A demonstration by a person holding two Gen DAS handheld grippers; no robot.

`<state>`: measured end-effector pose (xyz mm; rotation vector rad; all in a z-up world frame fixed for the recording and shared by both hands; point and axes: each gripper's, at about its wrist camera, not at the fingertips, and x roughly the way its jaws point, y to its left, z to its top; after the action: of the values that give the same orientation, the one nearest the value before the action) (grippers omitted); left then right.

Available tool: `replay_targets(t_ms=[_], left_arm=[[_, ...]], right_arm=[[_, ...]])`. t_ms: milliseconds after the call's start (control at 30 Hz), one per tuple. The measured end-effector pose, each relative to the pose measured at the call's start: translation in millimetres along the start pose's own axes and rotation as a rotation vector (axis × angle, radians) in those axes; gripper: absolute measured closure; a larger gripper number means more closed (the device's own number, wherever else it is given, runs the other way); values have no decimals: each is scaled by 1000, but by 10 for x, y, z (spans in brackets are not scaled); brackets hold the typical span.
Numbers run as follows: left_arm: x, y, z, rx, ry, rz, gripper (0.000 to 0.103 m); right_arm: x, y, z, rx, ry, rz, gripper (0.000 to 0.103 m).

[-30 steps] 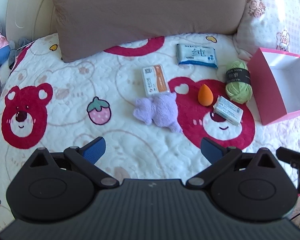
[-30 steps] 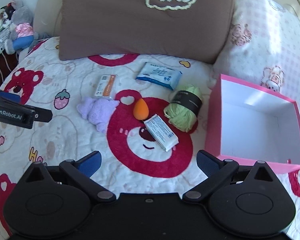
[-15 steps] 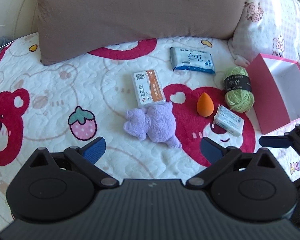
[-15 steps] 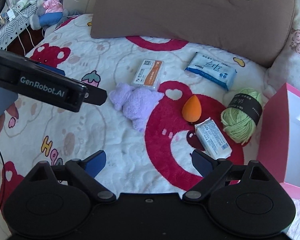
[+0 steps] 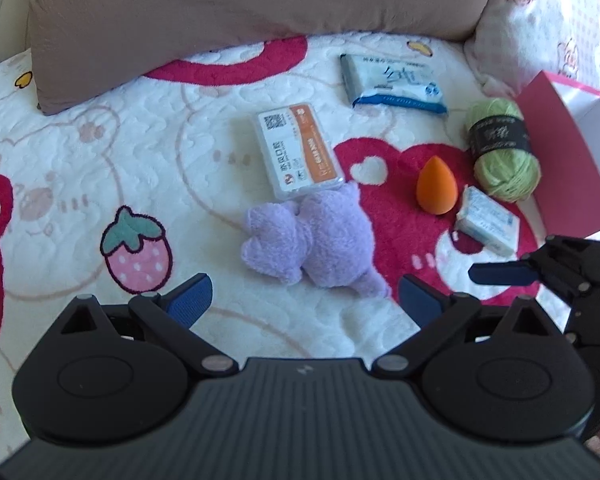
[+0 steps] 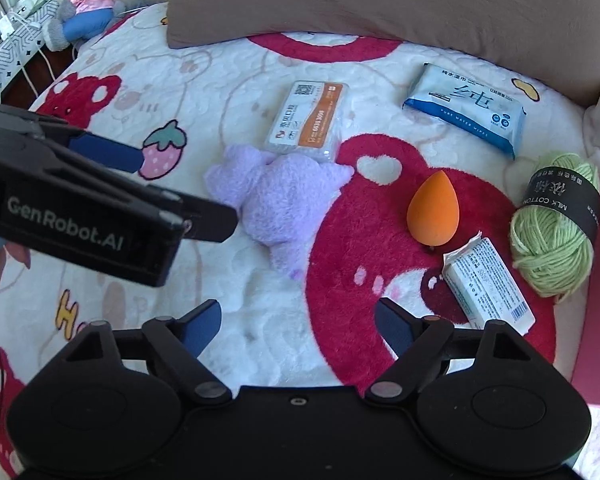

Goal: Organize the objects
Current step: 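Move the right tool toward the purple plush toy, fingers open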

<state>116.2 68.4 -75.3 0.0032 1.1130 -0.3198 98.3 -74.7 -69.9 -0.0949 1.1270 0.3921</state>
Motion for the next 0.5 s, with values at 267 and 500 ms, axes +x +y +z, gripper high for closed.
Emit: replay_targets(t_ms=[267,500], left_arm=[[406,212,74,-27,11,27,11],[579,308,21,-25,-16,-8,12]], right_arm=[[436,40,-39,-70,-50,45,22],[635,53,-174,-82,-40,49,3]])
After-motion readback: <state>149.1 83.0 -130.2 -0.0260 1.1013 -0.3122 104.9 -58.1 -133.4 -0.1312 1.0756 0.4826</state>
